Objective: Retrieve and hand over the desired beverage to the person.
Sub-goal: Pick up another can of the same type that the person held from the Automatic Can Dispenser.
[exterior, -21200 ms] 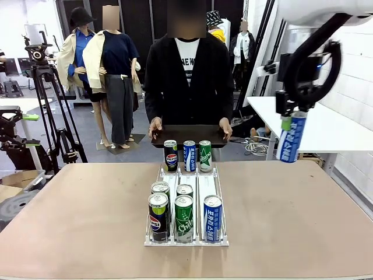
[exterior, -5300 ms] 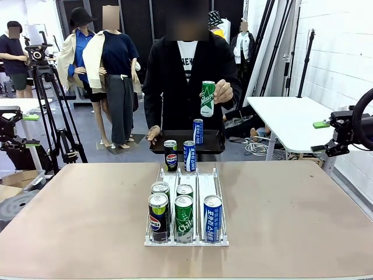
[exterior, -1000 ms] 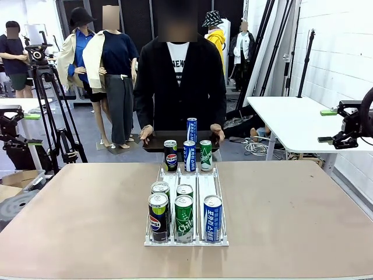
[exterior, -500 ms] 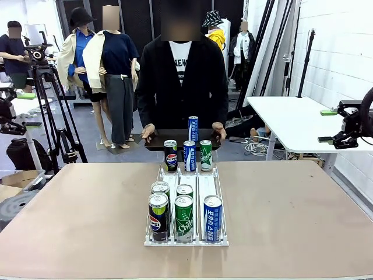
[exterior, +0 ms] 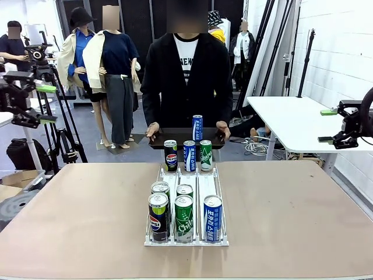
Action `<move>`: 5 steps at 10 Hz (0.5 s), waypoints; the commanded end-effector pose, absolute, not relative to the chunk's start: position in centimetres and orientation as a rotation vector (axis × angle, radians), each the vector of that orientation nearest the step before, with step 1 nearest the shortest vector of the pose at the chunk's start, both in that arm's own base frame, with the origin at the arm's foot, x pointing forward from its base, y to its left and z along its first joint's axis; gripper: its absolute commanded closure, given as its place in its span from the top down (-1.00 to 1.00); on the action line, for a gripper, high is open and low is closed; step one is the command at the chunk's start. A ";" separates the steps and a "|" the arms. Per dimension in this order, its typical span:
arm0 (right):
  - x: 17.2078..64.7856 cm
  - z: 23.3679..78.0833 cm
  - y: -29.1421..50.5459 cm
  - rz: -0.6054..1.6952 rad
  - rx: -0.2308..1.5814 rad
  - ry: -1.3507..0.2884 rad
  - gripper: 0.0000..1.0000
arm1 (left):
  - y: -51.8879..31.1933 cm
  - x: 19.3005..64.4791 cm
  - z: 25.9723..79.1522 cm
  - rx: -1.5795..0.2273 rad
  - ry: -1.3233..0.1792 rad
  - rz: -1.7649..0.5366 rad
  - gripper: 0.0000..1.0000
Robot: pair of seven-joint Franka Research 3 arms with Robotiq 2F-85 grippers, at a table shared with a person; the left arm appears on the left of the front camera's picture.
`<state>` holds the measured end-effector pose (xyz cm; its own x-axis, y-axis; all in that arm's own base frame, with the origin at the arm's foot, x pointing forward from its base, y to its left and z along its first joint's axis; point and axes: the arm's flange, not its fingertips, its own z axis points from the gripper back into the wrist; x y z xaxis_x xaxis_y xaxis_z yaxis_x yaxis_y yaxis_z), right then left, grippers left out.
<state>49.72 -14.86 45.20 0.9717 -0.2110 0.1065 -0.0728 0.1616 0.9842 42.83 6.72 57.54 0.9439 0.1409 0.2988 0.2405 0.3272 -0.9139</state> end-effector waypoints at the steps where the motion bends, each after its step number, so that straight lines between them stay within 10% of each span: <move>1: 49.6 45.2 -14.8 -0.087 1.415 -0.244 1.00 | 3.5 41.7 58.4 -1.171 -0.347 -0.087 1.00; 5: 49.6 45.2 -14.8 -0.087 1.415 -0.244 1.00 | -3.7 42.0 59.4 -1.047 -0.298 -0.158 1.00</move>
